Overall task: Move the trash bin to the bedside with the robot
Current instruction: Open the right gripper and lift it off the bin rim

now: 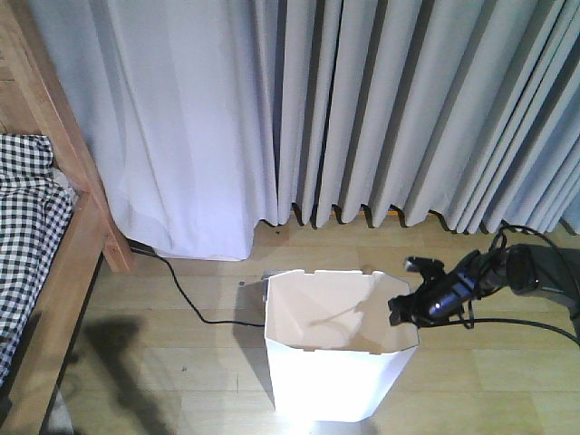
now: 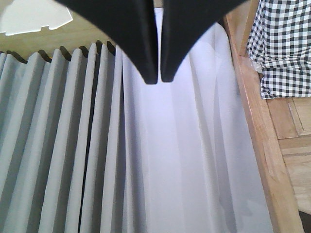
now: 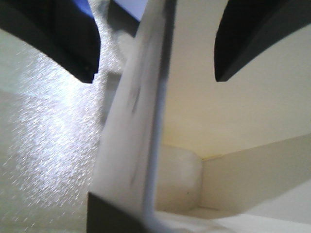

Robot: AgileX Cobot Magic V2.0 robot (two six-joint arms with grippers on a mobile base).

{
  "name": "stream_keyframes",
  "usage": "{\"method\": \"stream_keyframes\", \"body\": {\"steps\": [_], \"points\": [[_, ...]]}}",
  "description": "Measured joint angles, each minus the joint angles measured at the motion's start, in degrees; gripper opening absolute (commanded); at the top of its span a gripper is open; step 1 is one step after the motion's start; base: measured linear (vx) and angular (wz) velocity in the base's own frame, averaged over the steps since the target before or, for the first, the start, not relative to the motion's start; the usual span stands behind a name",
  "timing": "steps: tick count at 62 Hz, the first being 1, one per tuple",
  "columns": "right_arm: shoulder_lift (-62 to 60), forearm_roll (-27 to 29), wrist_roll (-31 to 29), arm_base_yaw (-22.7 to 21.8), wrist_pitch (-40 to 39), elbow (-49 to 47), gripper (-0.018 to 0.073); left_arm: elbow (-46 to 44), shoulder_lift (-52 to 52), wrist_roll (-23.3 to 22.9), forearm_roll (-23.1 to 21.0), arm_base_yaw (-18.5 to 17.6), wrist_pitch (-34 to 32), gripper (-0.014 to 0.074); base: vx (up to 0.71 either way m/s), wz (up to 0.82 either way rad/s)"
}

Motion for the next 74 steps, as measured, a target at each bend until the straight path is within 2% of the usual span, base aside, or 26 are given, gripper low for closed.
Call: {"method": "stream_keyframes", "body": {"steps": [9,22,29,52,63,74], "points": [[-5.7,-0.4,0.7,0.1,-4.4,5.2,0.0494,0.0,0.0,0.0,0.0,0.0,0.0,-0.0006,0.0,0.0],[-15.8,0.0,1.0,0.1,-18.1,22.4,0.0494,0.0,0.0,0.0,0.0,0.0,0.0,-0.0006,0.0,0.0],[-21.3,0.1,-1.2,0.1,-22.1,30.8,0.0494,0.0,0.0,0.0,0.0,0.0,0.0,-0.0006,0.0,0.0],[-47.2,0.4,-4.9,0.1,-28.5,54.5,0.0494,0.0,0.0,0.0,0.0,0.0,0.0,-0.0006,0.0,0.0],[-64.6,0.7,-6.5,0.1,-26.7,61.9,0.0494,0.0,0.0,0.0,0.0,0.0,0.0,-0.0006,0.0,0.0],[-83.5,3.3,-6.7,0.1,-23.2,66.9,0.0494,0.0,0.0,0.0,0.0,0.0,0.0,-0.0006,0.0,0.0]]}}
